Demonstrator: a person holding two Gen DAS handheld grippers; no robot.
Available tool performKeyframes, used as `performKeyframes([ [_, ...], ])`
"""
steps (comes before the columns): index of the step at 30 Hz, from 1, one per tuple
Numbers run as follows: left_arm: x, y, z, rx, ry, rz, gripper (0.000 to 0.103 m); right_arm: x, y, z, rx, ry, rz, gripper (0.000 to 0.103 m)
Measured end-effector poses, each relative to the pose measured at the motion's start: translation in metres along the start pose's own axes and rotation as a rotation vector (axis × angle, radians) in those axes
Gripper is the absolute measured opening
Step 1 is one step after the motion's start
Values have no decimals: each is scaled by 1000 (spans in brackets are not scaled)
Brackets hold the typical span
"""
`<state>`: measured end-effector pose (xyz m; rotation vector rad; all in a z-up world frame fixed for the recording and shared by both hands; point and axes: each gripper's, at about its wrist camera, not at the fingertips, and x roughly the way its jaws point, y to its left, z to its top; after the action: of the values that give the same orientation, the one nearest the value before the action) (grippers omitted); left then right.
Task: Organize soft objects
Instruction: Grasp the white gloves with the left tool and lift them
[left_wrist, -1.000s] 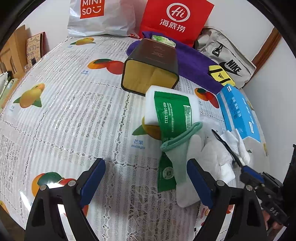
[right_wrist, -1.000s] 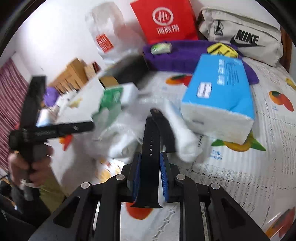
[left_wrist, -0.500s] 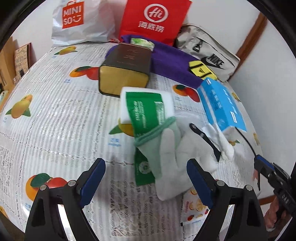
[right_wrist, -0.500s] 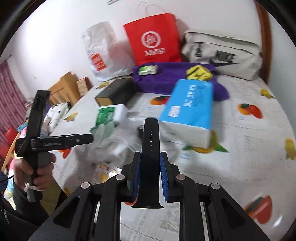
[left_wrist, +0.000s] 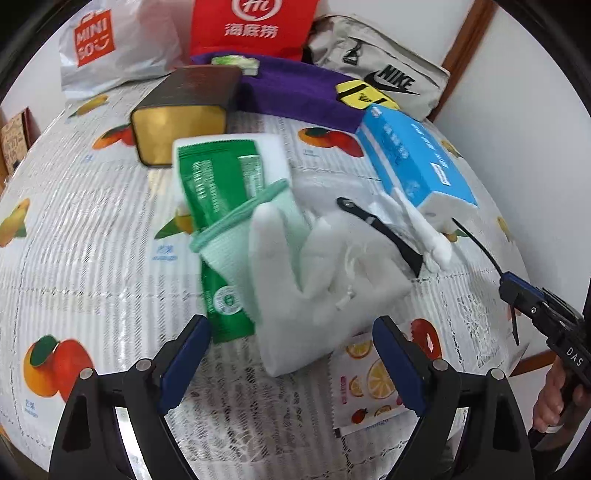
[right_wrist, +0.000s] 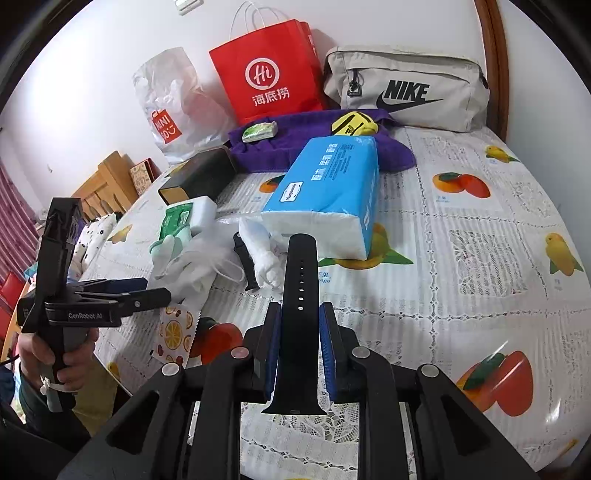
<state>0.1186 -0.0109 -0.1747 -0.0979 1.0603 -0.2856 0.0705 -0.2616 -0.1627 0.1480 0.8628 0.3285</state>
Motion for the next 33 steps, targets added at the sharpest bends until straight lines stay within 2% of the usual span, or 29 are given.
performKeyframes([
  [3,4,-5,0,34,-15,33,87,3,1,-1,-5,7,-3,21],
  [4,4,-7,-1,46,-24,44,79,4,1,-2,-4,11,-4,21],
  [5,3,-8,-1,57,-32,54,64,5,1,-2,-4,13,-5,21],
  [6,2,-8,0,63,-35,56,54,5,1,-3,-3,12,-6,21],
  [7,1,-7,0,63,-32,53,38,5,1,-3,-2,11,-4,21],
  [8,-2,-5,1,59,-32,37,27,5,1,-3,-2,11,-2,21],
  [9,-4,-3,2,53,-34,21,24,5,1,-3,-1,10,-2,21],
  [17,-30,20,4,15,-96,39,22,18,-4,-6,8,33,-51,21],
  [21,-28,34,3,-4,-89,87,22,29,-4,-7,-1,56,-69,21],
  [24,-21,40,3,-22,-72,80,22,37,-3,-7,-7,78,-82,21],
  [27,-15,42,3,-40,-63,74,35,45,0,-8,-23,96,-102,21],
  [29,-13,43,3,-48,-65,78,48,48,2,-7,-25,88,-112,21],
  [33,-9,41,4,-42,-82,62,48,53,4,-5,-34,76,-129,22],
])
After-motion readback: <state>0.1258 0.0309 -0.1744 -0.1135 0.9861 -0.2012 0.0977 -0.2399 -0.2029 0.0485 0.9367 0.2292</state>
